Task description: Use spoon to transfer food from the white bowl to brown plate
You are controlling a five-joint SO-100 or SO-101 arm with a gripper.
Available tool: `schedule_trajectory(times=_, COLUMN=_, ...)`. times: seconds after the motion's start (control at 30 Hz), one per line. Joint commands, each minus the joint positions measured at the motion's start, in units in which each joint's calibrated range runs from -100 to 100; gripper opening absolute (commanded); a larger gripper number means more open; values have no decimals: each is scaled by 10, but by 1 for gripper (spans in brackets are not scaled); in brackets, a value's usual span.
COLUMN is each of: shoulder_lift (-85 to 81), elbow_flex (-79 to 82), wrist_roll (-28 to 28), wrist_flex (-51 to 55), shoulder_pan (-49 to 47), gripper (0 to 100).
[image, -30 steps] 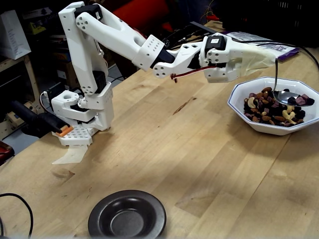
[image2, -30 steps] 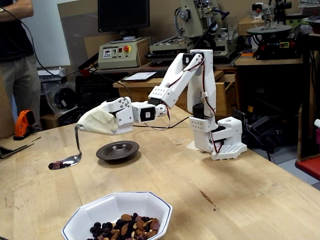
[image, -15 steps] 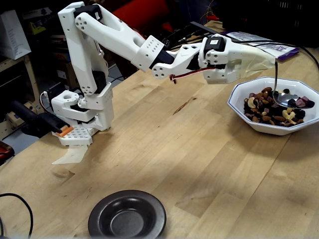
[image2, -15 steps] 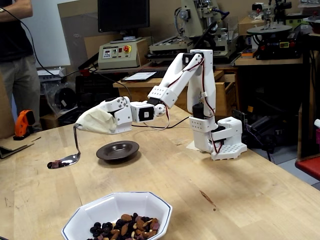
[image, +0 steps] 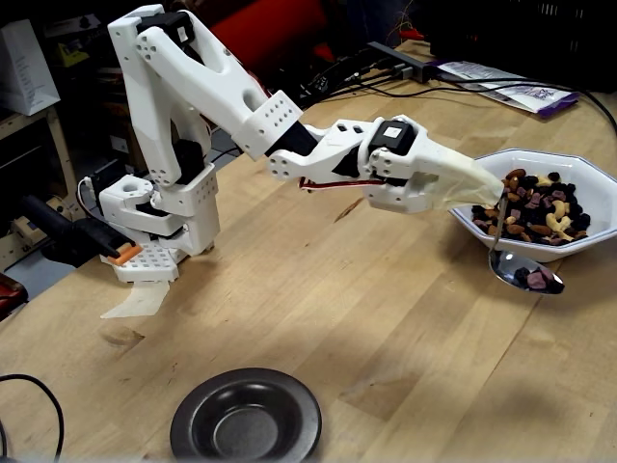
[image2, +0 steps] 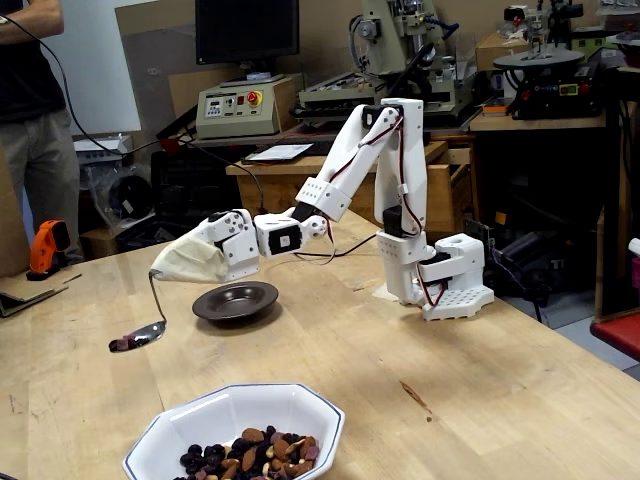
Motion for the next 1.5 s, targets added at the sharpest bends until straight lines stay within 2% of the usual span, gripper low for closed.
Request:
schedule_trajectory(times=0.0, shoulder_lift=-84, elbow_flex=-6, wrist_roll=1, wrist_flex=-10, shoulder_pan=26, gripper=4)
schedule_trajectory(times=0.57, shoulder_lift=-110, elbow_flex=101, wrist_roll=1, wrist_flex=-15, shoulder_pan=37, gripper=4)
schedule_trajectory(times=1.47, shoulder_lift=-118, elbow_flex=109, wrist_roll=1, wrist_flex=-16, shoulder_pan=85, gripper=4)
